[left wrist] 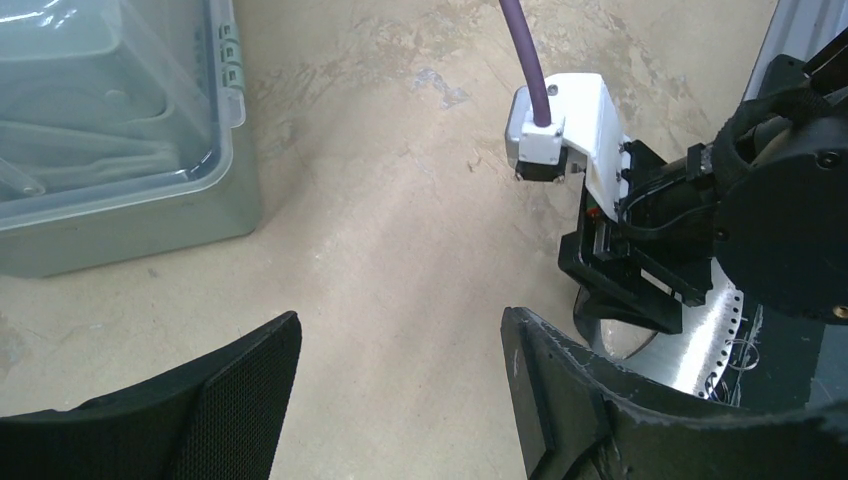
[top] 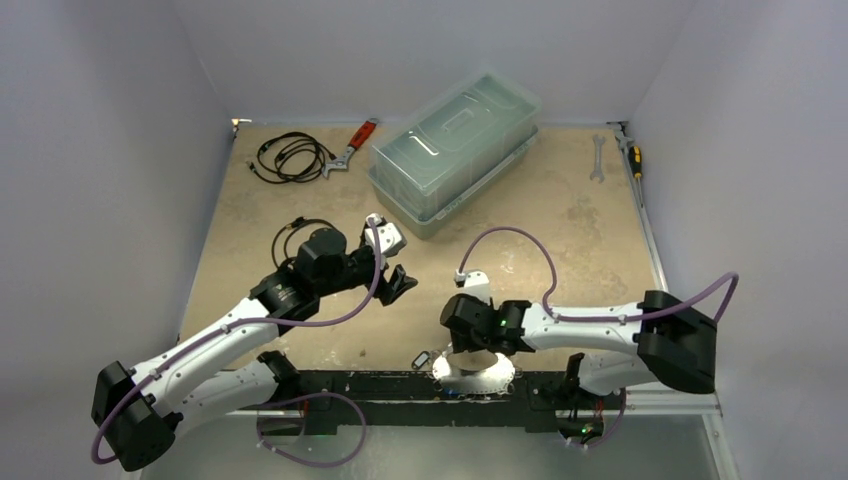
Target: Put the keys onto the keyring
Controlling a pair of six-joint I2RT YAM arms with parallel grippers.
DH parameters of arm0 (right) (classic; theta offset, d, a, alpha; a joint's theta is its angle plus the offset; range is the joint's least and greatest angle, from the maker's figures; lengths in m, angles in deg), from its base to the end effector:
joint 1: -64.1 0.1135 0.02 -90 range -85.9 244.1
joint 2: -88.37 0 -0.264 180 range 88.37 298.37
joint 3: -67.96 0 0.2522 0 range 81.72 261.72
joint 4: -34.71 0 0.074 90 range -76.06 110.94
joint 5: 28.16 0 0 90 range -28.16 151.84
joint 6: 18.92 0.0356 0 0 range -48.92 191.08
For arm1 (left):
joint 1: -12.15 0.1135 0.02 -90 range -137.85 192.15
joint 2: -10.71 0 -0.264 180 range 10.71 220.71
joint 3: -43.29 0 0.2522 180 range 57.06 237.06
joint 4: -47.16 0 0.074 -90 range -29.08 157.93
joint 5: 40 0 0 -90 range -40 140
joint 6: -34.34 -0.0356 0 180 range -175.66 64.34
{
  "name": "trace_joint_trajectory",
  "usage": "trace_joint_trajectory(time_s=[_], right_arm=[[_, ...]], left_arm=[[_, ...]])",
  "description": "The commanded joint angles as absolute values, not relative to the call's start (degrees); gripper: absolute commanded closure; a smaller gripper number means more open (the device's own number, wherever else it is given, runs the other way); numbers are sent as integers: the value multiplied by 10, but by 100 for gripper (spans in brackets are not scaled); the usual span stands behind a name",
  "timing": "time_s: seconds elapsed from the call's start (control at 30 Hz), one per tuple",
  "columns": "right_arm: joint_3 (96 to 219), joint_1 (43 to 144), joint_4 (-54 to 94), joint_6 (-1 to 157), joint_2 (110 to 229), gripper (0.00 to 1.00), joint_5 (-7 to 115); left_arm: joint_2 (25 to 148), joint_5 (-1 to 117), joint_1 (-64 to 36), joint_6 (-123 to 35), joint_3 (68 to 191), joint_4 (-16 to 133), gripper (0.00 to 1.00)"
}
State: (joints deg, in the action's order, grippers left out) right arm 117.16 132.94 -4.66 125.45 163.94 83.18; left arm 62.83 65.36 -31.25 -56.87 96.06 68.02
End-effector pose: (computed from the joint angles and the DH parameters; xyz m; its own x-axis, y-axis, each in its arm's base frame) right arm 0.0930 0.2044 0.1595 -0.8539 -0.1087 -0.5090 -0.2071 0.9682 0.1407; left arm 0.1474 -0.1523 0.2873 -0.2331 0.2485 -0.9402 0.8483 0.5247 -0.0717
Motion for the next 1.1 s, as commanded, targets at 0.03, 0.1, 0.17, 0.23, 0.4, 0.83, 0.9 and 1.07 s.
trace_joint_trajectory(time_s=[0.03, 0.1, 0.17, 0.23, 0.4, 0.83, 0.9, 1.07], right_arm=[[1172, 1346, -47, 1232, 1630, 41, 820], [1174, 1346, -65, 1231, 1600, 40, 831], [1177, 1347, -96, 1242, 1569, 40, 846], [1184, 1347, -123, 1261, 1547, 41, 848], [1162, 1347, -94, 1303, 1526, 41, 759], [1128, 1350, 29, 1327, 1636, 39, 721], [1157, 1347, 21, 1307, 1675, 37, 769], [1241, 1323, 65, 1203, 1780, 37, 800]], left_arm=[[616, 645, -309, -581, 985, 681, 28], [612, 640, -309, -583, 983, 680, 28], [612, 636, -309, -584, 983, 679, 28], [613, 634, -310, -584, 984, 681, 28], [613, 628, -310, -586, 986, 686, 28], [609, 610, -309, -593, 987, 693, 29], [607, 604, -310, -593, 987, 694, 29], [605, 593, -309, -594, 987, 696, 29]])
